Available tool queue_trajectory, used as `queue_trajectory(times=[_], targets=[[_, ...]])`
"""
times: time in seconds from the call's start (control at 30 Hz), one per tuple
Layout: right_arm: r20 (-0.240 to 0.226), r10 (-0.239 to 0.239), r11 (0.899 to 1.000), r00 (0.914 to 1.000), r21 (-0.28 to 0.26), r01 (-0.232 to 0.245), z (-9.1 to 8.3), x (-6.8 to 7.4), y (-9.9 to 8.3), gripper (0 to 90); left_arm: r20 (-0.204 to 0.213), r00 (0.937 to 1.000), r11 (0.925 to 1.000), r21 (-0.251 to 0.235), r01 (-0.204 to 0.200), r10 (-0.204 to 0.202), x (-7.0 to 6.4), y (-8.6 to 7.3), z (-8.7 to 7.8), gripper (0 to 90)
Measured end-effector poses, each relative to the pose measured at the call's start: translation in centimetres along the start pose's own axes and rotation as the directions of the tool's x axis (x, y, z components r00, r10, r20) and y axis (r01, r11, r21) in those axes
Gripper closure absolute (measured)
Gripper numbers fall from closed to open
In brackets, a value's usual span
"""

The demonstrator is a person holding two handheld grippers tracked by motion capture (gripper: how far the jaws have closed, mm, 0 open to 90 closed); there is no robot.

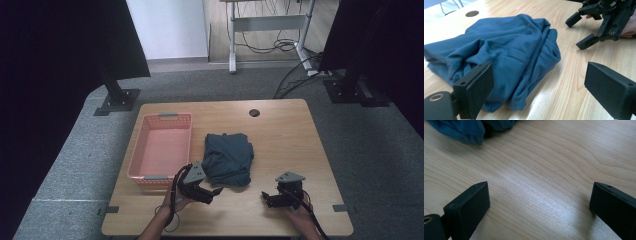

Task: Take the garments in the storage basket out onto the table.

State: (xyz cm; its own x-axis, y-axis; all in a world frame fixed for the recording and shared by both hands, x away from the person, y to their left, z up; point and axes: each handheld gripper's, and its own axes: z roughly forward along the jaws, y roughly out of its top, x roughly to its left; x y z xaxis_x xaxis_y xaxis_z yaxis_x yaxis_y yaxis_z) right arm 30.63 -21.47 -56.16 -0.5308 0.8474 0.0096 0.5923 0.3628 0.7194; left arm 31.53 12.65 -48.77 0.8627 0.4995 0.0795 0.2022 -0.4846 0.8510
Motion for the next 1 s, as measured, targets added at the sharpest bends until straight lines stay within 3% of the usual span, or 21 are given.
queue_trajectory(times=[0.27,0.57,0.77,1.0], targets=[[0.000,0.000,1.000,1.0000,0.000,0.000,0.0,0.0,0.0,2.5,-0.018,0.9998,1.0000,-0.008,-0.001,0.001,-0.4,-0.7,-1.4,8.4],[0.000,0.000,1.000,1.0000,0.000,0.000,0.0,0.0,0.0,2.5,-0.065,0.9974,0.9994,-0.019,0.028,-0.029,-0.4,-2.2,-3.3,7.8],[0.000,0.000,1.000,1.0000,0.000,0.000,0.0,0.0,0.0,2.5,-0.082,0.9944,0.9976,-0.025,0.064,-0.066,-0.2,-3.4,-4.6,7.7],[0.000,0.000,1.000,1.0000,0.000,0.000,0.0,0.0,0.0,2.5,-0.109,0.9865,0.9926,-0.018,0.120,-0.122,0.1,-5.4,-6.0,7.0]])
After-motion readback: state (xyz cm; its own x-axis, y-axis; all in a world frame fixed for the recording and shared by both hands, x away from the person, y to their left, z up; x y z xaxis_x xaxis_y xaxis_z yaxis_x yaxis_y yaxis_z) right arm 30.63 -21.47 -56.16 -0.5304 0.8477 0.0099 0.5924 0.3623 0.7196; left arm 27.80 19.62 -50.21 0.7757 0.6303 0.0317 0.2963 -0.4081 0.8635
